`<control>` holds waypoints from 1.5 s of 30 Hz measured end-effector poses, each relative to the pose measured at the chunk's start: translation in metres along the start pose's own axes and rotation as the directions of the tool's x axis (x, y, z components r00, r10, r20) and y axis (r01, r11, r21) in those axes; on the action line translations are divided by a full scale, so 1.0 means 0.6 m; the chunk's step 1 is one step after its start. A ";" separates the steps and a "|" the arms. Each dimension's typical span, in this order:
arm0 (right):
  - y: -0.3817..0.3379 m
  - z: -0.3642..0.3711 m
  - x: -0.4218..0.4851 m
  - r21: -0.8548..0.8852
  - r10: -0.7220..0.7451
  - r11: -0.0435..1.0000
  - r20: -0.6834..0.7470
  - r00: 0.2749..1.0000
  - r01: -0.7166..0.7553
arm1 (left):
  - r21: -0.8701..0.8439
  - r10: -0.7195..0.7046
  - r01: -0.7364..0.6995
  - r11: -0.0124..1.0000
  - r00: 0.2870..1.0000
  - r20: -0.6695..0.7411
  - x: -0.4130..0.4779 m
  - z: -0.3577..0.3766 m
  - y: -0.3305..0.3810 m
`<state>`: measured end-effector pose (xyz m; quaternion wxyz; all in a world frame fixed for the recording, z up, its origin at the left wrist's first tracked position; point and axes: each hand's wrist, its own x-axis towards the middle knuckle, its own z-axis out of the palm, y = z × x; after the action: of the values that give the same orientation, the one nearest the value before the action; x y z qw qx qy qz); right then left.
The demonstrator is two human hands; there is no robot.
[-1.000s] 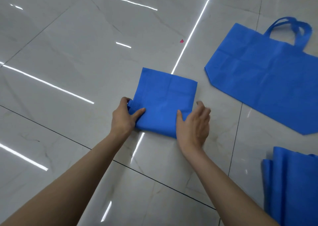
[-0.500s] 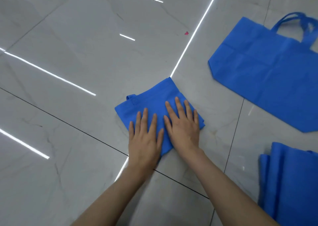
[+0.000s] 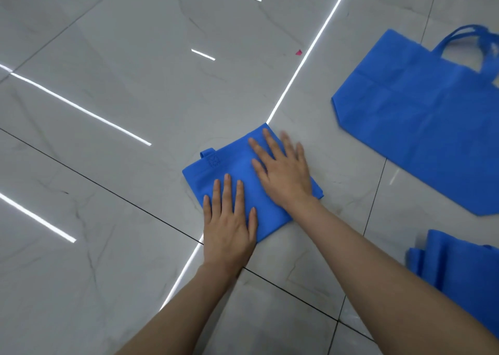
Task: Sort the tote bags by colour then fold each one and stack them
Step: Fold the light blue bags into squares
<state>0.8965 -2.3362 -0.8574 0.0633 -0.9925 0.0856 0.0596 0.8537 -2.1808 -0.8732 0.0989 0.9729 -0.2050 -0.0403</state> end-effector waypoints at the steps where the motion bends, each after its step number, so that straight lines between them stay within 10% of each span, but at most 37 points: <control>1: 0.003 0.002 -0.009 0.036 0.114 0.993 -0.014 0.993 -0.114 | 0.003 -0.007 0.007 1.000 1.000 0.010 0.000 -0.002 0.000; 9: 0.016 0.021 -0.084 0.068 0.223 0.973 -0.027 0.974 -0.221 | 0.018 0.152 -0.153 0.988 0.986 0.066 0.014 -0.016 -0.026; 18: 0.008 0.029 -0.078 0.012 0.312 0.949 -0.179 0.933 -0.316 | -0.266 -0.272 0.276 0.924 0.961 0.054 0.059 -0.063 -0.079; 24: -0.011 0.007 -0.106 0.203 0.498 0.854 -0.051 0.866 -0.479 | -0.792 -0.103 0.159 0.589 0.987 0.122 -0.012 -0.070 -0.027; 28: -0.003 -0.031 -0.147 0.585 0.602 0.606 0.105 0.792 -0.539 | -0.903 -0.082 0.367 0.223 0.930 0.358 -0.009 -0.103 -0.030; 37: 0.019 -0.103 -0.299 0.911 0.575 0.116 0.263 0.775 -0.395 | -0.876 0.056 0.481 0.047 0.874 0.483 -0.073 -0.185 0.019; 45: 0.123 -0.188 -0.431 0.886 0.822 0.369 -0.171 0.544 -0.279 | -0.933 0.270 0.335 0.128 0.894 0.358 -0.112 -0.220 0.194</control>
<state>0.6428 -2.3817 -0.7217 0.4282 -0.7204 0.4679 -0.2806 0.7622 -2.2347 -0.7173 0.6647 0.6260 -0.1204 -0.3895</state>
